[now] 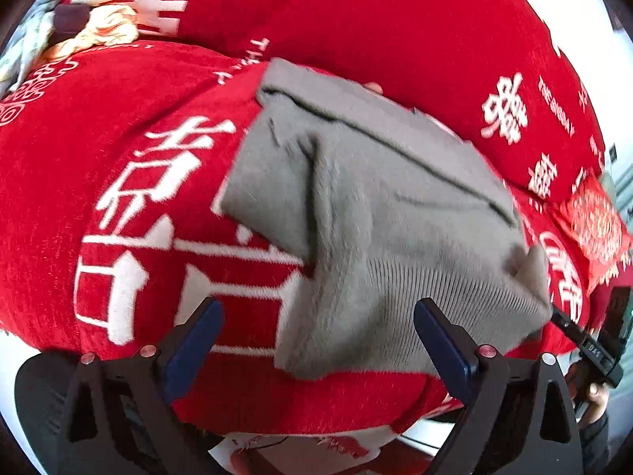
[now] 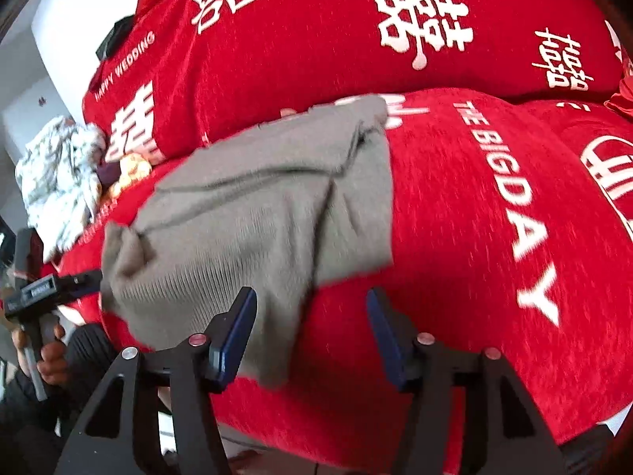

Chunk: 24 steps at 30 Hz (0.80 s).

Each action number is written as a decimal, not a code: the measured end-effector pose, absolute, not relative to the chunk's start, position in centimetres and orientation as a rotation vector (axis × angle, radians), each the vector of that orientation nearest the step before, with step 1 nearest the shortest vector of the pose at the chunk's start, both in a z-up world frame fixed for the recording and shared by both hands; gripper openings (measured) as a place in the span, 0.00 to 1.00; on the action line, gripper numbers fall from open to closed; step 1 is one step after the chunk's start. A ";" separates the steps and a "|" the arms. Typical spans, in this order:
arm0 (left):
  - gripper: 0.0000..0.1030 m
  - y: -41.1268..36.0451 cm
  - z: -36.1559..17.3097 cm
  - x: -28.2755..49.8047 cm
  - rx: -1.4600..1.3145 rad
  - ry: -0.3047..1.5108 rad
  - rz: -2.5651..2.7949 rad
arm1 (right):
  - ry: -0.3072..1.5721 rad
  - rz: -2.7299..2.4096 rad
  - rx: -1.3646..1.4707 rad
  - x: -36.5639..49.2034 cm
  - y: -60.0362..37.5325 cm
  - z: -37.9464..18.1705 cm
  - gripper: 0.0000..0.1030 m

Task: Fold small clothes
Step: 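Grasp the sweater hem with the right gripper beside the left gripper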

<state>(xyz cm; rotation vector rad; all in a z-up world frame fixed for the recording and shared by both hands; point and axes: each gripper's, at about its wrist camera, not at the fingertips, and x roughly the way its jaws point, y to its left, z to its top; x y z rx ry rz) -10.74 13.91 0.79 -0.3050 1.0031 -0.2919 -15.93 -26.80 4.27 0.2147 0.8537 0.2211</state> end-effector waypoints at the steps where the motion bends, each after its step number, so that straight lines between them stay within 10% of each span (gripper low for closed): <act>1: 0.94 13.7 0.6 -10.8 -0.292 1.005 -0.299 | 0.860 0.230 0.213 -16.2 -26.8 3.9 0.60; 7: 0.64 10.6 0.6 -10.3 -0.193 0.988 -0.316 | 0.850 0.266 0.172 -15.5 -25.5 3.0 0.59; 10: 0.29 10.2 0.8 -10.8 -0.169 0.979 -0.328 | 0.868 0.311 0.154 -15.3 -24.5 2.8 0.20; 13: 0.13 10.6 0.6 -10.9 -0.191 0.982 -0.344 | 0.873 0.341 0.155 -15.6 -23.9 2.5 0.09; 24: 0.11 12.2 4.2 -13.6 -0.252 0.874 -0.379 | 0.744 0.454 0.281 -17.7 -24.6 7.6 0.08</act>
